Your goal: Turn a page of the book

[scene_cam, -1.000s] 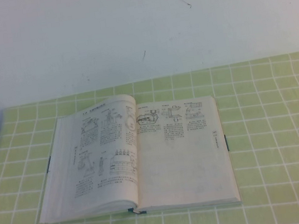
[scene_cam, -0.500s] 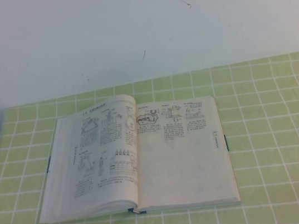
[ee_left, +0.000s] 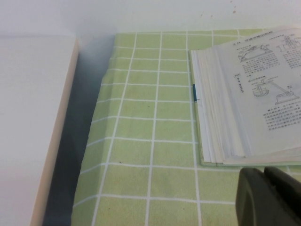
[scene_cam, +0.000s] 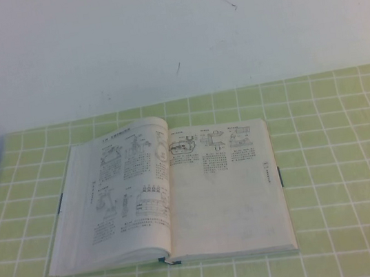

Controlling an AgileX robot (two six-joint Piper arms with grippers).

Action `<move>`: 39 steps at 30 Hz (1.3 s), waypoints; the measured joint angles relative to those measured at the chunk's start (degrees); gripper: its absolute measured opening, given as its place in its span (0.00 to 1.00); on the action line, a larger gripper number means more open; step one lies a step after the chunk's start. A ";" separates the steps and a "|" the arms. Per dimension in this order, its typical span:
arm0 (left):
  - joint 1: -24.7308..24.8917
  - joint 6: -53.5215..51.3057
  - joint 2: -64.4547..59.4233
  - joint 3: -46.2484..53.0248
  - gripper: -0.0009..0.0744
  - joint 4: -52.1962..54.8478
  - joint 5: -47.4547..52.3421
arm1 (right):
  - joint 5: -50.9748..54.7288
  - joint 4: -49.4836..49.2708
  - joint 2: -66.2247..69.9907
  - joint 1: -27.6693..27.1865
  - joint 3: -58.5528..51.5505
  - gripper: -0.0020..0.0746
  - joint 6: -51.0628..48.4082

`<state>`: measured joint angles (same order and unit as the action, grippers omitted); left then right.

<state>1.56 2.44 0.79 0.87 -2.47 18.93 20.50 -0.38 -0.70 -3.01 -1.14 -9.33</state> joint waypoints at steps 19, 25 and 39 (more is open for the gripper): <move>0.00 0.00 0.00 0.00 0.01 -2.06 0.00 | 0.00 -0.04 0.00 0.00 0.00 0.02 0.00; 0.00 0.00 0.00 0.00 0.01 -2.34 0.00 | 0.00 -0.04 0.00 0.00 0.00 0.02 0.00; 0.00 0.00 0.00 0.00 0.01 -2.43 0.00 | 0.00 -0.04 0.00 0.00 0.00 0.02 0.00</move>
<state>1.56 2.44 0.79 0.87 -4.91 18.93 20.50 -0.42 -0.70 -3.01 -1.14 -9.33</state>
